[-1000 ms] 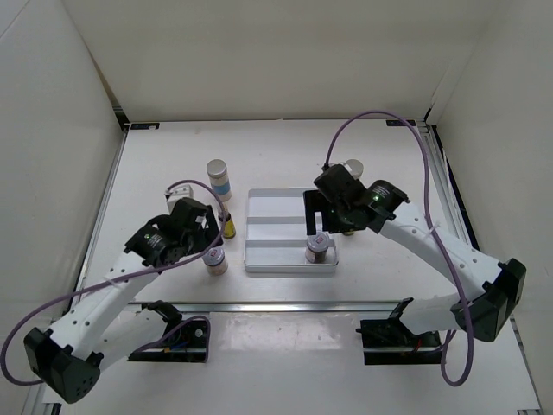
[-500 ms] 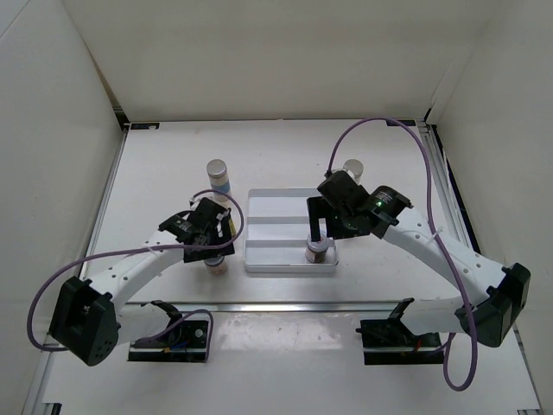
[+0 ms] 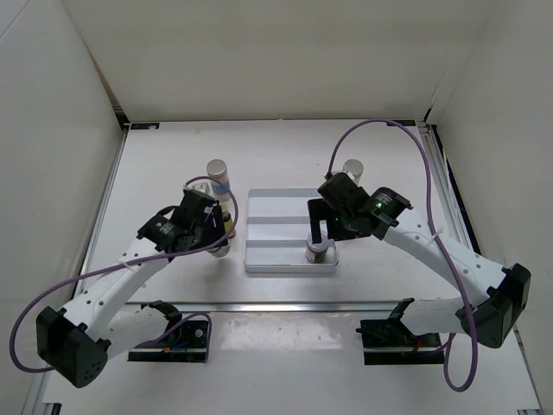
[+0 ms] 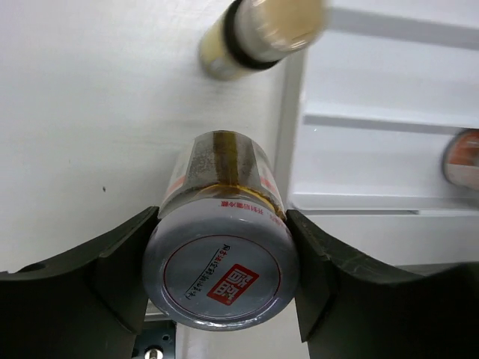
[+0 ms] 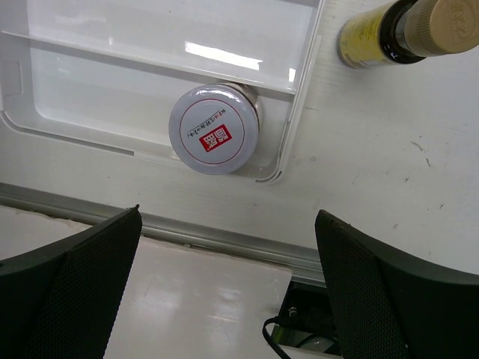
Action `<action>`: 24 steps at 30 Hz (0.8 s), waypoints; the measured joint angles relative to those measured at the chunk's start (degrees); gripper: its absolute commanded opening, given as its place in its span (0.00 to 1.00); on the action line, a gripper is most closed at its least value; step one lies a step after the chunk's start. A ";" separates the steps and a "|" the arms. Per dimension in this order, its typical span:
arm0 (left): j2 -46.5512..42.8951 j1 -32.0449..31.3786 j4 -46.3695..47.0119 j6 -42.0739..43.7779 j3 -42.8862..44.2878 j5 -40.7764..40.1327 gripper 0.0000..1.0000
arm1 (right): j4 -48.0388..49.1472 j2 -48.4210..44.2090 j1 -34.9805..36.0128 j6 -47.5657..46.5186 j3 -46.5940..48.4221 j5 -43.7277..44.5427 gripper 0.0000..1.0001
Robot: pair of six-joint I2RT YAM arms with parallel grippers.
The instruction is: Organize the condiment bottles
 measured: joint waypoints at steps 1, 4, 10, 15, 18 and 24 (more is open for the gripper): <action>0.02 -0.70 -0.04 0.57 1.75 0.00 0.17 | 0.00 0.00 0.00 -0.02 0.00 -0.02 1.00; 1.62 -4.02 -0.15 3.08 7.39 0.59 0.16 | 0.00 0.00 0.00 -0.02 0.00 0.04 1.00; 10.43 -8.66 1.57 8.07 14.80 5.97 0.15 | 0.00 0.00 0.00 -0.02 0.00 0.09 1.00; 20.22 -9.25 2.64 11.45 15.21 9.97 0.15 | -0.07 0.00 0.00 -0.02 0.00 0.37 1.00; 25.33 -9.25 2.97 13.25 15.23 11.52 0.15 | -0.24 -0.11 0.00 -0.02 0.00 0.68 1.00; 29.42 -9.25 5.20 15.78 15.58 13.94 0.34 | -1.60 -1.16 0.00 -0.02 0.00 1.70 1.00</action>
